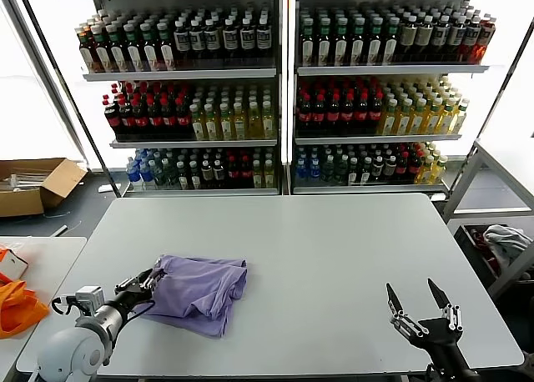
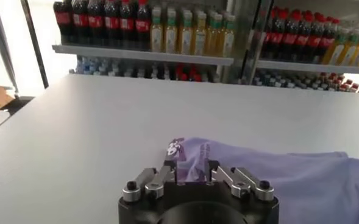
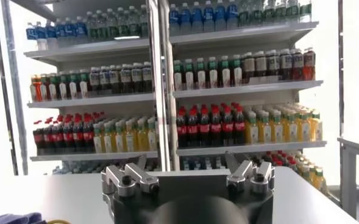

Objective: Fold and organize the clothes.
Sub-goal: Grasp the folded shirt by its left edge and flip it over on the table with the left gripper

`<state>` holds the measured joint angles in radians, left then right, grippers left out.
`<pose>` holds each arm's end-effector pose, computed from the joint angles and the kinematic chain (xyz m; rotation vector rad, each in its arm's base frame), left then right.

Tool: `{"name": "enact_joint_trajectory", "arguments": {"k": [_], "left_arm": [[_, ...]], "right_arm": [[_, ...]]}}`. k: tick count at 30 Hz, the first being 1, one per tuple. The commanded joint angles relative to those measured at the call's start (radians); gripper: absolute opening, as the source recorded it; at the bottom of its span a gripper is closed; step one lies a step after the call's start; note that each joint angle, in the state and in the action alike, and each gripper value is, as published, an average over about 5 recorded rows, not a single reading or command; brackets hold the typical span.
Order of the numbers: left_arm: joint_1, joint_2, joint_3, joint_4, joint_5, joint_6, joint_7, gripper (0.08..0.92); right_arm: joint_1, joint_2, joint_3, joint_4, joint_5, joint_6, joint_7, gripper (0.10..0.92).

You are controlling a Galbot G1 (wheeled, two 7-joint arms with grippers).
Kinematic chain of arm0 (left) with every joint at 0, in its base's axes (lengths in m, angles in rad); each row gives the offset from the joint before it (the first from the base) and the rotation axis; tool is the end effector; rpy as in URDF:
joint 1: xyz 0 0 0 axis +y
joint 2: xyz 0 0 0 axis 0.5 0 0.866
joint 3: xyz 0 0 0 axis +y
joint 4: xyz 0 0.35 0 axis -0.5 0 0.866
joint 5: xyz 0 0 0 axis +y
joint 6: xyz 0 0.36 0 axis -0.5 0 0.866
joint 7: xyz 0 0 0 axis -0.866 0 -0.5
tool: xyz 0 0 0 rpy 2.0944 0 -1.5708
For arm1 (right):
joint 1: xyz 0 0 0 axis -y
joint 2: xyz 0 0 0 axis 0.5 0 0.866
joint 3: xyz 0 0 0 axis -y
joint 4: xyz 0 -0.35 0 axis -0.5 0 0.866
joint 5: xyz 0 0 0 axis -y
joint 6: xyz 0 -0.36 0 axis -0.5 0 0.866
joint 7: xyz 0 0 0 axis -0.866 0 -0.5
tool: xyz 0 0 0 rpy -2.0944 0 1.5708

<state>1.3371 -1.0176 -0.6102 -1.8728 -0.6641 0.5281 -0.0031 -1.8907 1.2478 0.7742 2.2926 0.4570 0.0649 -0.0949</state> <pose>0.2735 0.1529 -0.2810 -0.1484 -2.6155 0.1125 0.1105 -0.0991 -0.2521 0.1933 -3.1136 -0.0867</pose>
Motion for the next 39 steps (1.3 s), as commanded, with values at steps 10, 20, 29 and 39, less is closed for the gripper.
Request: {"name": "enact_joint_trajectory", "arguments": {"k": [10,20,29,39], "left_arm": [[-0.037,-0.004,0.031,0.116,0.037,0.011,0.012,0.654],[-0.012,-0.008,0.055,0.091,0.045,-0.002,0.031,0.715],[-0.025,-0.013,0.05,0.089,0.068,-0.007,0.042,0.456],[0.024,0.013,-0.179,0.089,-0.038,-0.05,0.027,0.172]], "right_arm": [[-0.002,0.002,0.007,0.004,-0.002,0.003,0.0,0.823],[0.013,0.002,0.001,0.004,-0.002,-0.002,0.002,0.823],[0.006,-0.001,0.008,0.002,0.005,0.004,0.004,0.823],[0.027,-0.016,0.008,-0.006,0.018,0.001,0.01,0.823]]}}
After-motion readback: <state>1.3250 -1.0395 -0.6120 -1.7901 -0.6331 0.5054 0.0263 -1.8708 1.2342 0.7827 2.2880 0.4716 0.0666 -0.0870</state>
